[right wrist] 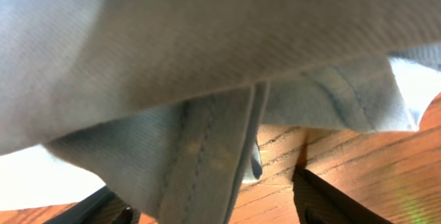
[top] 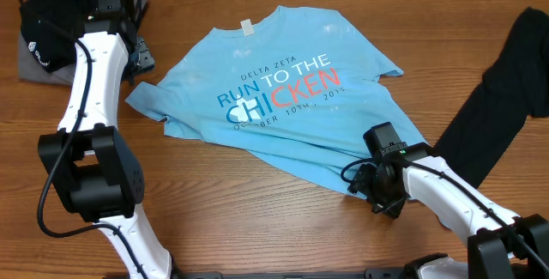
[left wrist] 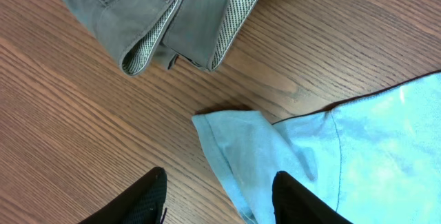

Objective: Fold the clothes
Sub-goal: 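Grasp the T-shirt's left and right bottom corners with both grippers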

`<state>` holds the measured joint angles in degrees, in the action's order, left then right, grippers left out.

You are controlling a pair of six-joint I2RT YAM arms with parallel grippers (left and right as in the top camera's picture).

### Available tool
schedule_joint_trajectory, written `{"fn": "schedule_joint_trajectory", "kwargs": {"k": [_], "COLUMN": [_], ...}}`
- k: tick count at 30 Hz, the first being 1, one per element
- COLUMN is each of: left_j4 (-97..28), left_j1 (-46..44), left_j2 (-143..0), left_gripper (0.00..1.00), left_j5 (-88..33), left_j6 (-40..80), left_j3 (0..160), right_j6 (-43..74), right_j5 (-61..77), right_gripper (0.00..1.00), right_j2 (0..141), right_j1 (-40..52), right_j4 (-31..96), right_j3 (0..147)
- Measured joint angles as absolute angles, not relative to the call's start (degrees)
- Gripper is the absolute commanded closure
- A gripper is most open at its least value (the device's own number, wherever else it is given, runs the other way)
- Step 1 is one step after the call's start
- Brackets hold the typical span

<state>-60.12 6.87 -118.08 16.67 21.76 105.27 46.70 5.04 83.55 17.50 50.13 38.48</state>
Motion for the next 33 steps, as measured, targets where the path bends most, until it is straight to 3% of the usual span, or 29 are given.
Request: {"fn": "schedule_joint_trajectory", "kwargs": {"k": [4,9,16,18,25,33], "left_j4": [-60.23,-60.27,-60.71,-60.73,-61.3,-63.9], "left_j1": [6.87,6.87,6.87,6.87,6.87,6.87], "left_j2": [-118.08,-118.08,-118.08,-118.08,-118.08,-118.08], "left_gripper": [0.47,0.43,0.41,0.4,0.38,0.22], "left_j5": [16.67,16.64,16.51,16.51,16.51,15.27], "left_j6": [21.76,21.76,21.76,21.76,21.76,20.67], "left_j3": [105.27,105.27,105.27,105.27,105.27,105.32], "right_j6": [47.27,47.72,48.31,48.75,50.22,50.72], "right_j5": [5.06,4.86,4.03,3.92,4.08,-0.6], "right_gripper": [0.46,0.52,0.81,0.96,0.96,0.96], "right_j2": [83.55,83.55,83.68,84.29,84.77,84.33], "right_j1": [17.5,17.5,17.5,17.5,17.32,16.16], "right_j4": [50.09,49.36,48.51,48.31,48.51,60.36], "right_j3": [38.48,38.48,38.46,38.48,38.85,47.88]}}
